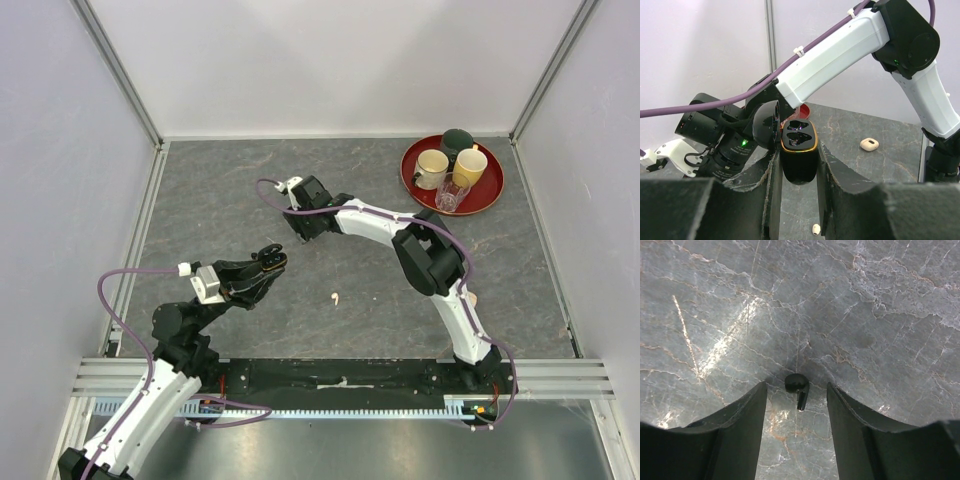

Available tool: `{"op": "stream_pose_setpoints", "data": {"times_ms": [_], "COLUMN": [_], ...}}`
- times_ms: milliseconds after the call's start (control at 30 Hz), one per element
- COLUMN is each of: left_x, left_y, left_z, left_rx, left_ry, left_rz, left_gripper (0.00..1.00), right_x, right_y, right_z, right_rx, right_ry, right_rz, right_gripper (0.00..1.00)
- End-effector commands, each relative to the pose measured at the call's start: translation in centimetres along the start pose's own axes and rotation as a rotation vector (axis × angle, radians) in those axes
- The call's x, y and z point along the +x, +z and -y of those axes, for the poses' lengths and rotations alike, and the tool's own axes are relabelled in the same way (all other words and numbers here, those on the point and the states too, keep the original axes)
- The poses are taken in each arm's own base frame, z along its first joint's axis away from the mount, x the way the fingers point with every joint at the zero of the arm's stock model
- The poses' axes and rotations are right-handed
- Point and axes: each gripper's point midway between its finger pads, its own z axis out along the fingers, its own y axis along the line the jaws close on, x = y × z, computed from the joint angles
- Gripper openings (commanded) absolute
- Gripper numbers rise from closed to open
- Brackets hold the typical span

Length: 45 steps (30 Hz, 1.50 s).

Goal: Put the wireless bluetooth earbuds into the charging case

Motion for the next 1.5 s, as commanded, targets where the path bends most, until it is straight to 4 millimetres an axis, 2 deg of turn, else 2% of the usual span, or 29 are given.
{"op": "stream_pose_setpoints", "data": {"times_ms": [0,67,100,167,533,867,967,1167,1300,1467], "left_x": [-1.2,-1.0,-1.0,-0.9,-0.8,-0.7,-0.7,-0.8,-0.8,-0.8], "left_y": [0.2,0.2,0.2,0.1,0.0,0.1,0.1,0.1,0.0,0.0], "left_z": [-0.1,-0.1,-0.1,-0.3,-0.3,-0.2,-0.2,-0.1,-0.1,-0.1], "left_rx": [-0.002,-0.003,-0.004,-0.010,-0.011,-0.007,-0.006,-0.004,-0.005,-0.005], "left_ry": [0.049,0.044,0.044,0.042,0.040,0.033,0.034,0.032,0.033,0.033], "left_rz": [0.040,0.035,0.038,0.038,0.038,0.039,0.040,0.042,0.044,0.044], "left_gripper": [0.02,0.02,0.02,0.02,0.02,0.02,0.02,0.02,0.02,0.02], "right_x": [-1.2,-1.2,-1.2,-0.9,0.4,0.3,0.0,-0.4,-1.7,-3.2], "right_y": [0.3,0.5,0.6,0.9,1.3,1.2,1.0,0.5,-0.4,-1.3], "right_z": [0.5,0.5,0.4,0.3,0.6,0.8,0.8,1.0,1.0,0.5], "right_rx": [0.037,0.037,0.033,0.031,0.046,0.054,0.055,0.070,0.074,0.054], "right_ry": [-0.029,-0.031,-0.032,-0.037,-0.043,-0.043,-0.040,-0.028,0.008,0.049], "right_rz": [0.015,0.012,0.010,-0.001,-0.041,-0.043,-0.038,-0.025,0.012,0.081], "right_gripper": [0.57,0.57,0.50,0.45,0.43,0.34,0.27,0.23,0.19,0.19]}}
